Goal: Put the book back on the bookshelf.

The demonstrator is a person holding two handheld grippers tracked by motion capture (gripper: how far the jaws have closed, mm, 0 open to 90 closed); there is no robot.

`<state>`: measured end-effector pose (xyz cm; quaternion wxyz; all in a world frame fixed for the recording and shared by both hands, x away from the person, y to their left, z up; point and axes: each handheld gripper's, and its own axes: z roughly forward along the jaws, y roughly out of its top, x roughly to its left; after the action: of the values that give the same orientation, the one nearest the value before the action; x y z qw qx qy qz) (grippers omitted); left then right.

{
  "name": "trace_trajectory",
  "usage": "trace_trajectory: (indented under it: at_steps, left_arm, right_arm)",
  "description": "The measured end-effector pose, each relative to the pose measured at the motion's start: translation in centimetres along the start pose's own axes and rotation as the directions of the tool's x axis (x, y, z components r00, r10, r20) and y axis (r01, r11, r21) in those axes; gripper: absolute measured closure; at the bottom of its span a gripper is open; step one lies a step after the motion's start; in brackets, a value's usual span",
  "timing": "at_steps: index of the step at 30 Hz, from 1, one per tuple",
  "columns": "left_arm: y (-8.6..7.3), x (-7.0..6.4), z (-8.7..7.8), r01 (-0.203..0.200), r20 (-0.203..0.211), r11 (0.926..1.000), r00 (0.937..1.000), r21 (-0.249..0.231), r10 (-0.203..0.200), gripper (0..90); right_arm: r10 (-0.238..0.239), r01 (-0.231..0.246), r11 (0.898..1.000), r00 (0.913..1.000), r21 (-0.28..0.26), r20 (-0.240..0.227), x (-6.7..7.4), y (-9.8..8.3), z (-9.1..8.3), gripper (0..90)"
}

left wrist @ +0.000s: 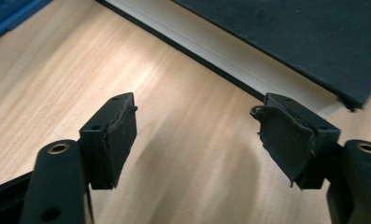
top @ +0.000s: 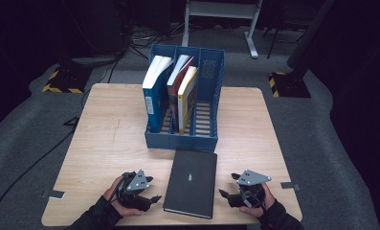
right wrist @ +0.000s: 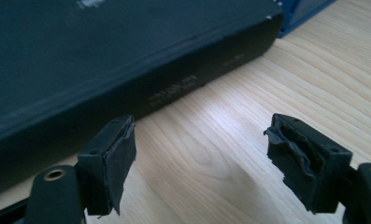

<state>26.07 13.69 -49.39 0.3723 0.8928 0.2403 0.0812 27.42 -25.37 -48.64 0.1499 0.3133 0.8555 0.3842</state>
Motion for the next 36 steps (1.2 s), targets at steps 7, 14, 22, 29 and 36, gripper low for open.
trace_trajectory:
  at_steps: [7, 14, 22, 29, 36]
  left_arm:
    - [0.4, -0.9, -0.3, -0.01, 0.044, 0.9997, 0.999, -0.023, 0.011, 25.7]
    - [1.0, -1.2, -0.9, 0.016, 0.125, 0.9961, 0.9922, -0.087, -0.005, 22.7]
    - [2.7, -1.2, 0.2, 0.056, 0.142, 0.9929, 0.989, -0.105, -0.04, 18.8]
    - [3.5, -0.4, 1.6, 0.089, 0.123, 0.9927, 0.9893, -0.081, -0.079, 17.3]
    - [4.8, 0.4, 3.4, 0.119, 0.137, 0.9912, 0.9843, -0.058, -0.111, 14.9]
  right_arm:
    - [-0.011, 0.009, 0.999, 0.9978, -0.034, -0.065, 1.6, 1.1, -0.2, 24.1]
    - [-0.013, 0.011, 1.0, 0.9972, -0.028, -0.074, 1.9, 1.2, 0.2, 24.5]
    - [-0.039, 0.036, 0.999, 0.9952, -0.04, -0.09, 2.2, 1.4, 0.0, 24.7]
    - [-0.046, 0.042, 0.998, 0.9948, -0.043, -0.091, 2.2, 1.6, 0.0, 24.5]
    - [-0.064, 0.059, 0.997, 0.9899, -0.04, -0.127, 2.6, 2.1, 0.3, 23.4]
